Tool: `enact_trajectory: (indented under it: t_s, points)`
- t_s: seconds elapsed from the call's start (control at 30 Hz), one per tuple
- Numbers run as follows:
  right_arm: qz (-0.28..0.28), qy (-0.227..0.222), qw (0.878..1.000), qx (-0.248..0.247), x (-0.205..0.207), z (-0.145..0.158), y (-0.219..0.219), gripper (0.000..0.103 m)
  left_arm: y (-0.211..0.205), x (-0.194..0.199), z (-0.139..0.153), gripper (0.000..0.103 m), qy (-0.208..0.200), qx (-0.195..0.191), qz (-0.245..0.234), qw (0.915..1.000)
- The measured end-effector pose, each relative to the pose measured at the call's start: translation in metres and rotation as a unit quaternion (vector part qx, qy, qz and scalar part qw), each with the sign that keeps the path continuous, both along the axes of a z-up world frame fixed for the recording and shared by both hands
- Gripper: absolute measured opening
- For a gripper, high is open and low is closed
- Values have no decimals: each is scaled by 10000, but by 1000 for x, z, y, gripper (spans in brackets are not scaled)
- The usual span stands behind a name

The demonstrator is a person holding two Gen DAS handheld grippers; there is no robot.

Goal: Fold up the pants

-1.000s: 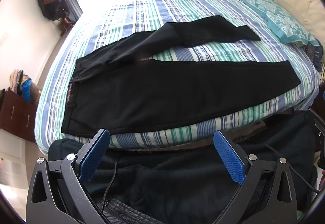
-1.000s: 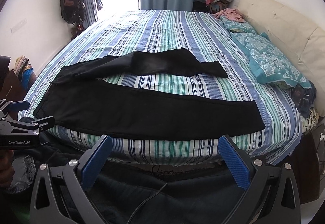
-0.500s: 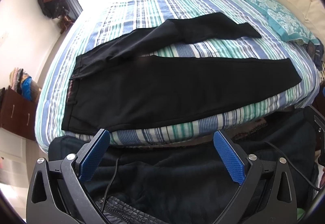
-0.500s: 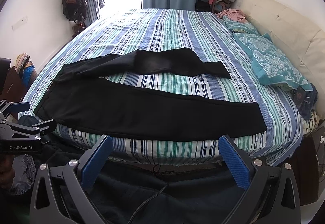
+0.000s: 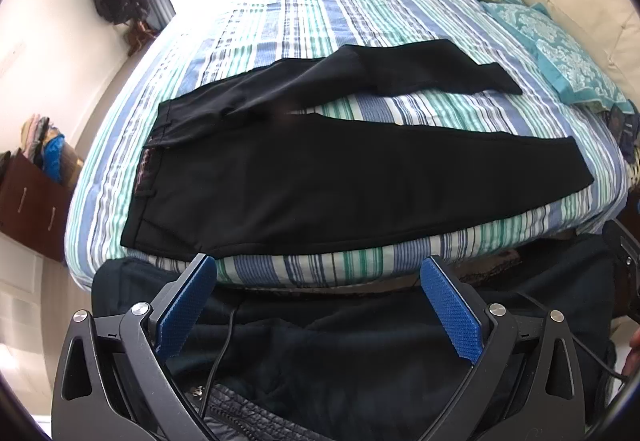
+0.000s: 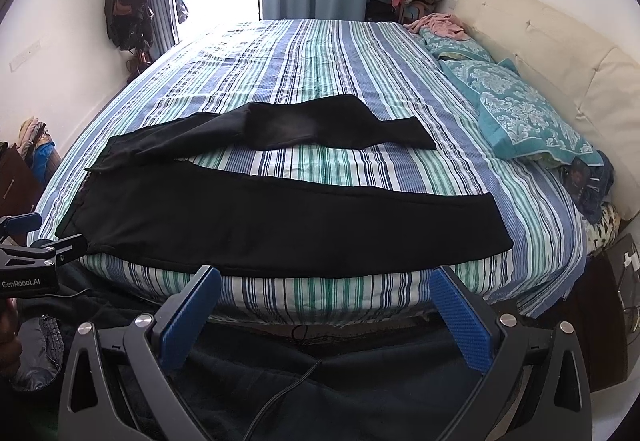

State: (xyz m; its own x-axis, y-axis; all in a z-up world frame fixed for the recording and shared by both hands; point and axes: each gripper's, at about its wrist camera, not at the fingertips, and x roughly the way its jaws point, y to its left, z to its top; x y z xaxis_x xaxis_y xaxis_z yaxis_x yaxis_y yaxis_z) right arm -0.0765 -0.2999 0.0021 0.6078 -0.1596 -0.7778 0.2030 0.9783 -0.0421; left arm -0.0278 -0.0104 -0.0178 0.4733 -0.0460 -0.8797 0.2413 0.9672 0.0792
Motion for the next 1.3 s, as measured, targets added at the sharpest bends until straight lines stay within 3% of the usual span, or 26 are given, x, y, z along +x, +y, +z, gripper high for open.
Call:
enact_trajectory:
  t_s: [1.3]
  points:
    - [220, 161, 9996, -13, 7, -8, 9, 103, 12, 6, -2, 102, 27, -47, 285, 9996]
